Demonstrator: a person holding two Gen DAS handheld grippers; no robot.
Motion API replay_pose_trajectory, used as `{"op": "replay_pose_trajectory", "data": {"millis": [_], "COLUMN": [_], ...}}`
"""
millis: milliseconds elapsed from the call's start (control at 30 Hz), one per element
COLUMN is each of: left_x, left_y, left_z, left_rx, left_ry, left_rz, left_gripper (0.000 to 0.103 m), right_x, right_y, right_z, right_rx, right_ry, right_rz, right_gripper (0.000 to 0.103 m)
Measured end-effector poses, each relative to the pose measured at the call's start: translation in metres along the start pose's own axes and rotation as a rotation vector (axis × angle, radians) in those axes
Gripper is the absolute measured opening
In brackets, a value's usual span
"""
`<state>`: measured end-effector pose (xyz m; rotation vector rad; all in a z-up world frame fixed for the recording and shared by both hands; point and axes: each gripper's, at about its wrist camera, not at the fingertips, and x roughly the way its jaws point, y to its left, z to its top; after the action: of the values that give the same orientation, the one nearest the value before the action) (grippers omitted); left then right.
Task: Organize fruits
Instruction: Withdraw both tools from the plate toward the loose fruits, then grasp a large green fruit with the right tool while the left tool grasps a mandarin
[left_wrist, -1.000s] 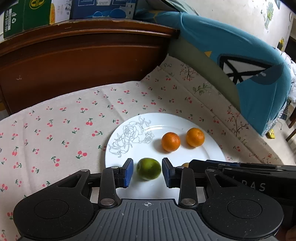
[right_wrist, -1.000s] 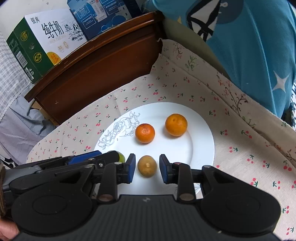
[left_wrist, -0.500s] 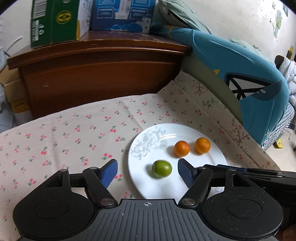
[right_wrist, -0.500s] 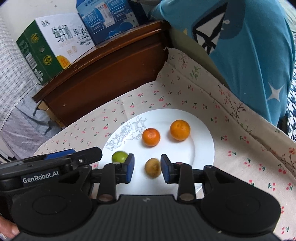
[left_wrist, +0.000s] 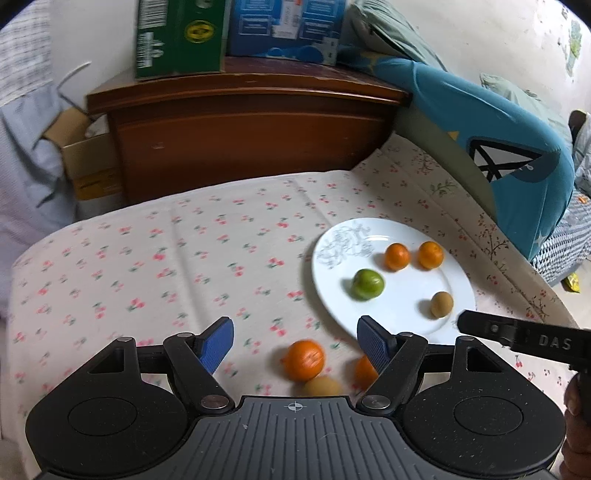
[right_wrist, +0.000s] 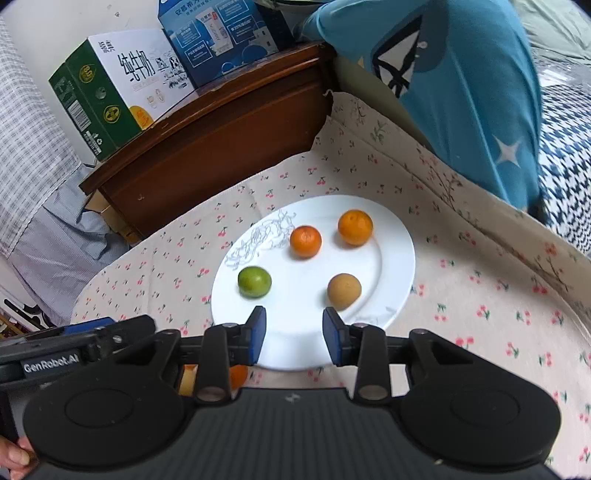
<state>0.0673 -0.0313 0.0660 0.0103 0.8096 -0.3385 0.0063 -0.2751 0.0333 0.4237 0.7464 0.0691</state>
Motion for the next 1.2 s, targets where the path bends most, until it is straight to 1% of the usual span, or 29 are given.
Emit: {"op": "replay_pose_trajectory", "data": {"millis": [233, 633, 733, 767, 867, 1000, 1200], "left_x": [-0.02, -0.033, -0.034, -0.035, -0.035, -0.035, -0.03], "left_y": [0.019, 0.024, 0.024, 0.024, 0.024, 0.022, 0.019], "left_z": [-0.016, -0.046, -0.054, -0.056, -0.063, -0.069, -0.076], "left_rx": [-0.07, -0.098, -0.113, -0.116, -0.115, -0.114, -0.123], "left_ry": [0.015, 0.06, 0.075, 0.08, 0.094, 0.102, 0.115], "left_rz": [0.003, 0.053, 0.065, 0.074, 0.113, 0.134, 0.146], "left_gripper": [0.075, 0.075, 0.078, 0.08, 0.083, 0.083, 0.083], "right_x": [-0.017, -0.037, -0.04, -0.041, -0.041, -0.037, -0.029], "right_y": [0.006, 0.014, 0.016, 0.016, 0.018, 0.027, 0.038], "right_z": [-0.022, -0.054, -0.061, -0.064, -0.073, -0.084, -0.095], "right_rx": [-0.008, -0.017, -0.024, -0.026, -0.035, -0.08, -0.173], "right_ry": [0.018, 0.044, 0.059, 0.065, 0.093, 0.137, 0.166], "right_rz": [0.025, 0.054, 0.063, 0.065, 0.07, 0.083, 0.053], "right_gripper": [0.037, 0.037, 0.038, 0.039, 0.041, 0.042, 0.042]}}
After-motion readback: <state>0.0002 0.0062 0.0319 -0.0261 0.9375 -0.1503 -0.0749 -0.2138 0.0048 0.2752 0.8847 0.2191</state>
